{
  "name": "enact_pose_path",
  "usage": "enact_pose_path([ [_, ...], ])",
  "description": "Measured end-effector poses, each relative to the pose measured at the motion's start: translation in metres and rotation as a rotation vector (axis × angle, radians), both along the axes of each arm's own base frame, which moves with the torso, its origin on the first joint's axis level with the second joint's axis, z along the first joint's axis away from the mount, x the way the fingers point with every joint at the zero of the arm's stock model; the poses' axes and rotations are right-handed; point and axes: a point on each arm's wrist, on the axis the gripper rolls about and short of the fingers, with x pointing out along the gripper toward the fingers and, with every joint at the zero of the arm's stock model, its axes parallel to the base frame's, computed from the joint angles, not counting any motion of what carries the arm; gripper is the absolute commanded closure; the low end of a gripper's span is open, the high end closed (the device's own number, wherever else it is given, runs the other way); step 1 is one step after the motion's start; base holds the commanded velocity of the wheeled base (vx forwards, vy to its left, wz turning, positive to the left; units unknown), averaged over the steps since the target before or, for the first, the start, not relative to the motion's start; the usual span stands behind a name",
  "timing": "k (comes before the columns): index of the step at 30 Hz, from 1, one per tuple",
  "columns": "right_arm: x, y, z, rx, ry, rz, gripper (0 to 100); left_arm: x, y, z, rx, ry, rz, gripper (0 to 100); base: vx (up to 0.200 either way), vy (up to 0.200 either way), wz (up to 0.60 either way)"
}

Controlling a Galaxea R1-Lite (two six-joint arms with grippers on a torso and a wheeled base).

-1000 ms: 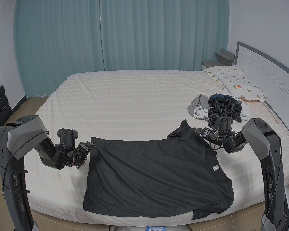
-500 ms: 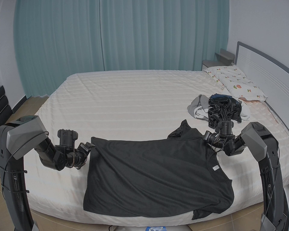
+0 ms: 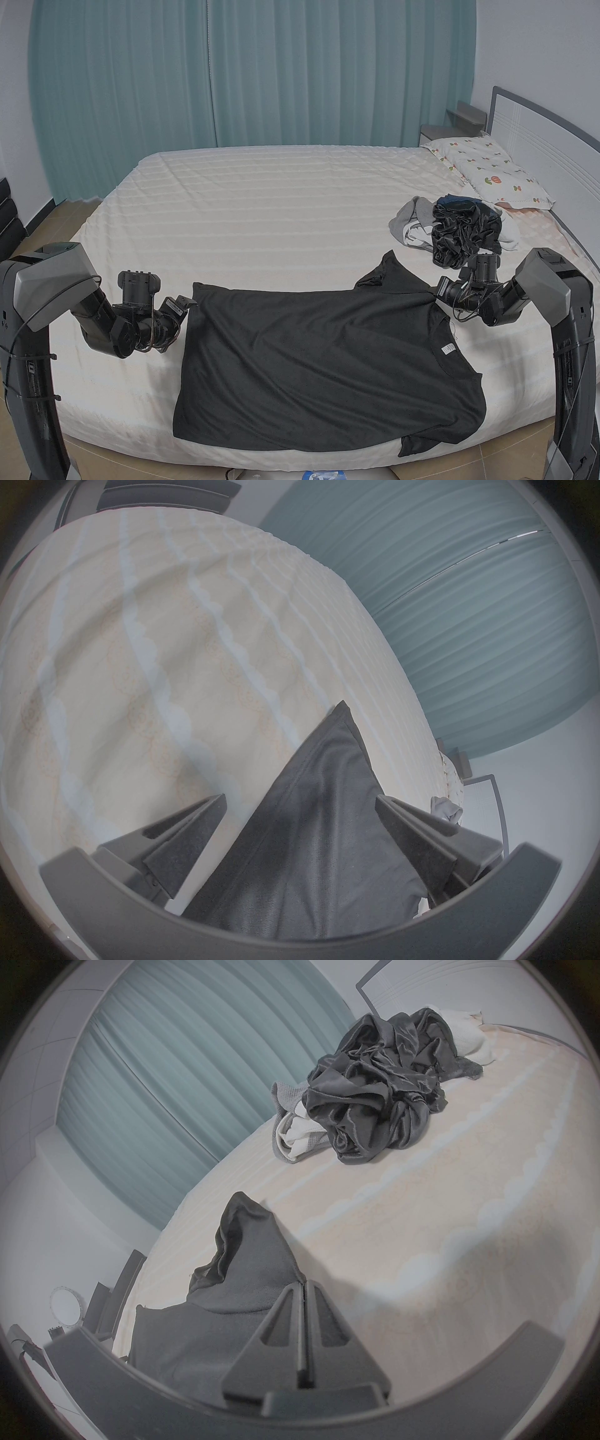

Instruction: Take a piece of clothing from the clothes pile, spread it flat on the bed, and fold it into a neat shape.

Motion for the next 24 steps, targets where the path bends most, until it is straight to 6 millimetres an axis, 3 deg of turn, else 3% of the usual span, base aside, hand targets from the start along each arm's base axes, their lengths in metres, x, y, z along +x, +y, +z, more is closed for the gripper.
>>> enact_pose_path([
  [1, -0.001, 0.000, 0.001, -0.003, 0.001, 0.001, 100, 0.000, 0.000, 0.000, 0.000, 0.000, 0.000, 0, 0.000, 0.000, 0.00],
  [2, -0.002, -0.002, 0.001, -0.007, 0.002, 0.001, 0, 0.000, 0.000, 0.000, 0.000, 0.000, 0.000, 0, 0.000, 0.000, 0.00],
  [16, -0.014, -0.009, 0.017, 0.009, -0.042, -0.030, 0, -0.014, 0.000, 0.002, -0.009, 0.027, -0.020, 0, 0.000, 0.000, 0.00],
  [22, -0.051, -0.009, 0.033, 0.051, -0.002, -0.055, 0, -0.023, 0.001, 0.016, -0.033, 0.012, -0.047, 0, 0.000, 0.000, 0.00],
  [24, -0.066, -0.009, 0.038, 0.056, 0.019, -0.060, 0, -0.026, 0.000, 0.020, -0.037, 0.008, -0.052, 0, -0.200, 0.000, 0.00],
])
